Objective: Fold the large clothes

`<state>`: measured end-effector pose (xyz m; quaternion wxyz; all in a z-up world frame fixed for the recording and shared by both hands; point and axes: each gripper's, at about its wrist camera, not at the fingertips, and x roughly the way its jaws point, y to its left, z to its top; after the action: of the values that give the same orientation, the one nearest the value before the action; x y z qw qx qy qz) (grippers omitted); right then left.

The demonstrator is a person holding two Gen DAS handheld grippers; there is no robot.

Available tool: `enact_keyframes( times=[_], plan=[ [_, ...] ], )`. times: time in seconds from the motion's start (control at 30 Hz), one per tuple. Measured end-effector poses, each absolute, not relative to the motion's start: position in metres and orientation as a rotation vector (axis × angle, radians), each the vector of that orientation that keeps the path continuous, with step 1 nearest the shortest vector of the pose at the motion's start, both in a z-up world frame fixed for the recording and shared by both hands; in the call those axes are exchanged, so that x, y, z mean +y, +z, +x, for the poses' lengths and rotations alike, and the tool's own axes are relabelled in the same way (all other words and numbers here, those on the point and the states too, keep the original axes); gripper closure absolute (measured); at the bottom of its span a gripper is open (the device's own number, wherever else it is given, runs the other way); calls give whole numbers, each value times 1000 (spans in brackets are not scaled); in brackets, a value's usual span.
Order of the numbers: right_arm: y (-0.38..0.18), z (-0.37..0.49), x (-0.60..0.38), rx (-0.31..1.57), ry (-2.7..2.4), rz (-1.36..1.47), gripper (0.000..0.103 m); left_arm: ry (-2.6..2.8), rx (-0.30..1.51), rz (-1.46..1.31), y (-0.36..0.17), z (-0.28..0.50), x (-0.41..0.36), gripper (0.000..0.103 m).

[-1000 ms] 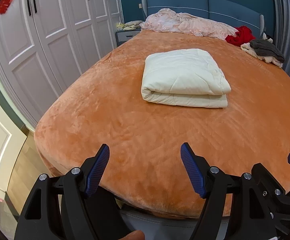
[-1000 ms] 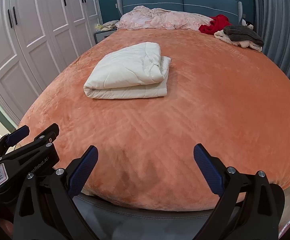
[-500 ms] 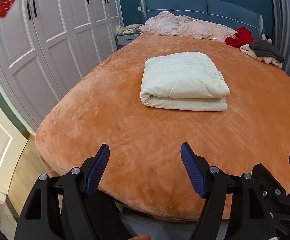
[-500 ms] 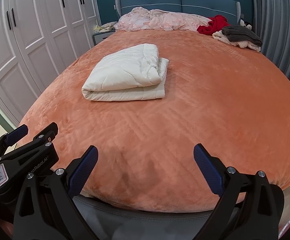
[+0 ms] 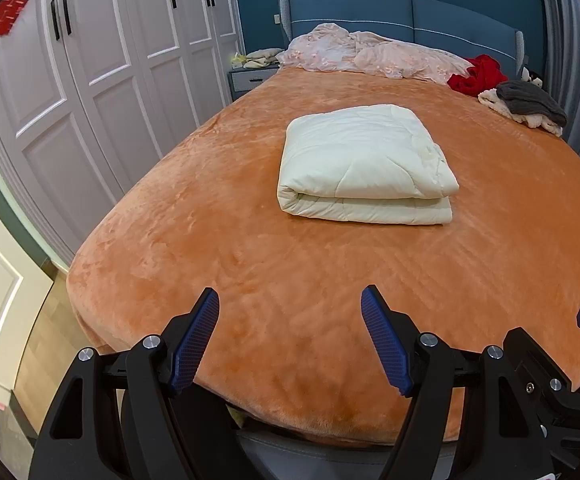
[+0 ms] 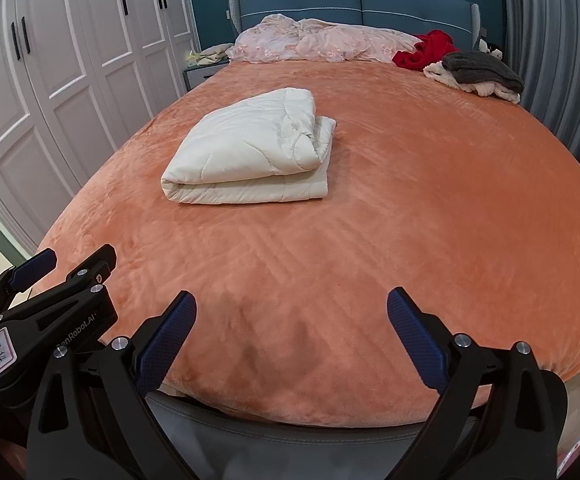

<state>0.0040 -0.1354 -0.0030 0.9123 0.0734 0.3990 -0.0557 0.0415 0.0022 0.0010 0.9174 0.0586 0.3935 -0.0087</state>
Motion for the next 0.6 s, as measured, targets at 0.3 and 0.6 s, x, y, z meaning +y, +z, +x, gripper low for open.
enact_keyframes(
  times=[0.3,0.6],
  plan=[
    [-2,5,-134,820,-116,148,9,-24,791,108,3,47,4,34],
    [1,8,-135,819,-121,143,9,-28,796,110,4,48,6,34]
  ],
)
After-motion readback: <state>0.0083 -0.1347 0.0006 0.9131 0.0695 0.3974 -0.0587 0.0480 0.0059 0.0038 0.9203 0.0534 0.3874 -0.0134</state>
